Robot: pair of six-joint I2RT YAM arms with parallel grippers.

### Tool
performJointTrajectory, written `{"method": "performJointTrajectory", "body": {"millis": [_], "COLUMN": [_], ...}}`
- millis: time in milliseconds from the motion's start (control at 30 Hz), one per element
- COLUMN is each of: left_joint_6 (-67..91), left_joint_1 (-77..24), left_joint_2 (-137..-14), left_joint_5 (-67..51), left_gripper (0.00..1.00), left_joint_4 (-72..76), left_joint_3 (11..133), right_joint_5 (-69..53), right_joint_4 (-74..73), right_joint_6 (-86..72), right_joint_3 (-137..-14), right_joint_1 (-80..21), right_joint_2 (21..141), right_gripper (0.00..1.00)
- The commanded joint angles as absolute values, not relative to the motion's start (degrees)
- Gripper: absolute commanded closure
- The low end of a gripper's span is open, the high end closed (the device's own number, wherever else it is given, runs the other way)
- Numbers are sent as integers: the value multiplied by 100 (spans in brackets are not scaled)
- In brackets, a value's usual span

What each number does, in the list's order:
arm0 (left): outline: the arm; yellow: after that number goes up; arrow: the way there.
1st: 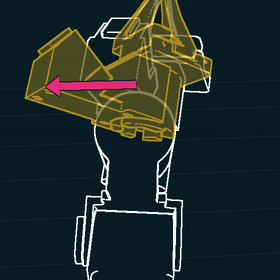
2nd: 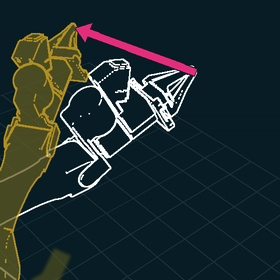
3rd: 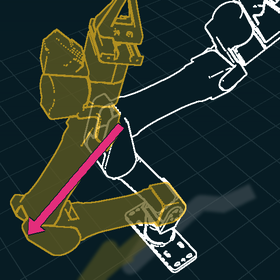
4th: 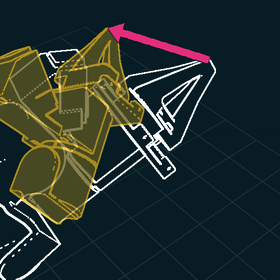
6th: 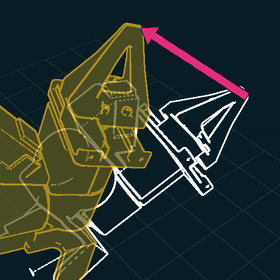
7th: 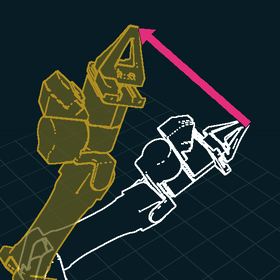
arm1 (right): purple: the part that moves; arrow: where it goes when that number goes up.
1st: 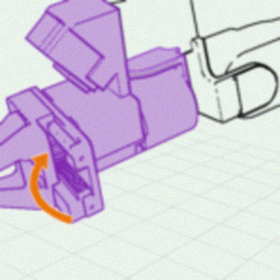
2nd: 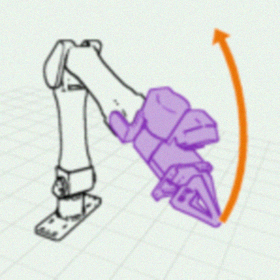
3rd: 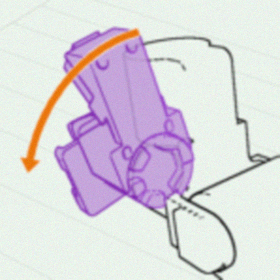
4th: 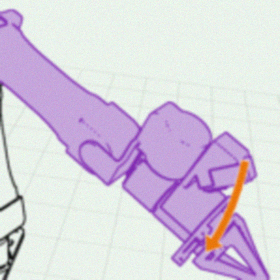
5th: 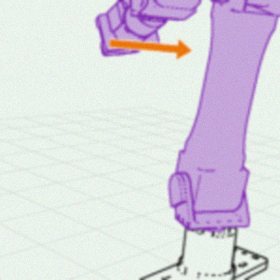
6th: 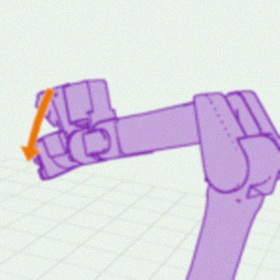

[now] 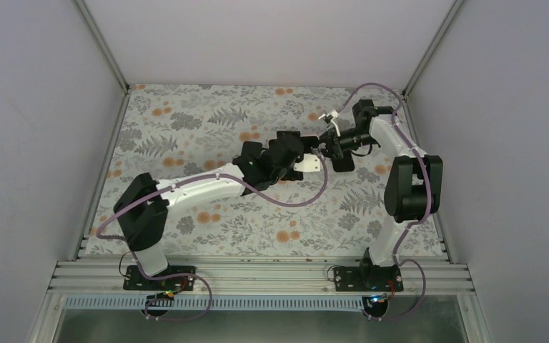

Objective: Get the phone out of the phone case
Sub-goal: Pick up the phone at the center of the board.

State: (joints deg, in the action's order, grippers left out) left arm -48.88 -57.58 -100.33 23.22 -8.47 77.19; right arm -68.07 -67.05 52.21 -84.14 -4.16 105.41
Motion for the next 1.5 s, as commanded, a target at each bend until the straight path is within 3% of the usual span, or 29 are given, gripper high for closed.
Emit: {"method": "performJointTrajectory", "body": {"millis": [0, 300, 567, 800, 1033, 1400, 1467], "left_joint_6": [-4821, -4866, -5017, -5875, -6263, -5691, -5535], "left_joint_1": [-5745, -5106, -3284, -2789, -2701, -2672, -2667], "left_joint_2": [-9234, -9094, -9853, -10588, -10845, -11304, -11290], "left_joint_5": [1302, -595, -3993, -5960, -6896, -6833, -6783], "left_gripper": [0, 0, 0, 0, 0, 0, 6], "left_joint_4": [-1446, -4555, -6655, -7776, -7770, -7355, -7208], "left_joint_3": [7655, 9307, 10525, 10787, 10696, 11415, 11425], "right_joint_5": [-6770, -5981, -5987, -6478, -6872, -7110, -7140], "right_joint_4": [-6477, -5847, -5556, -5219, -5019, -5099, -5017], "right_joint_6": [4868, 4629, 4981, 4820, 4661, 4815, 4713], "right_joint_3": [-8587, -8429, -7953, -7855, -7851, -7678, -7662], "right_joint_1": [-372, -337, -537, -656, -727, -796, -802], "right_joint_2": [10348, 9643, 8521, 8213, 8210, 8214, 8176], "right_gripper": [96, 96, 97, 97, 97, 97, 97]}}
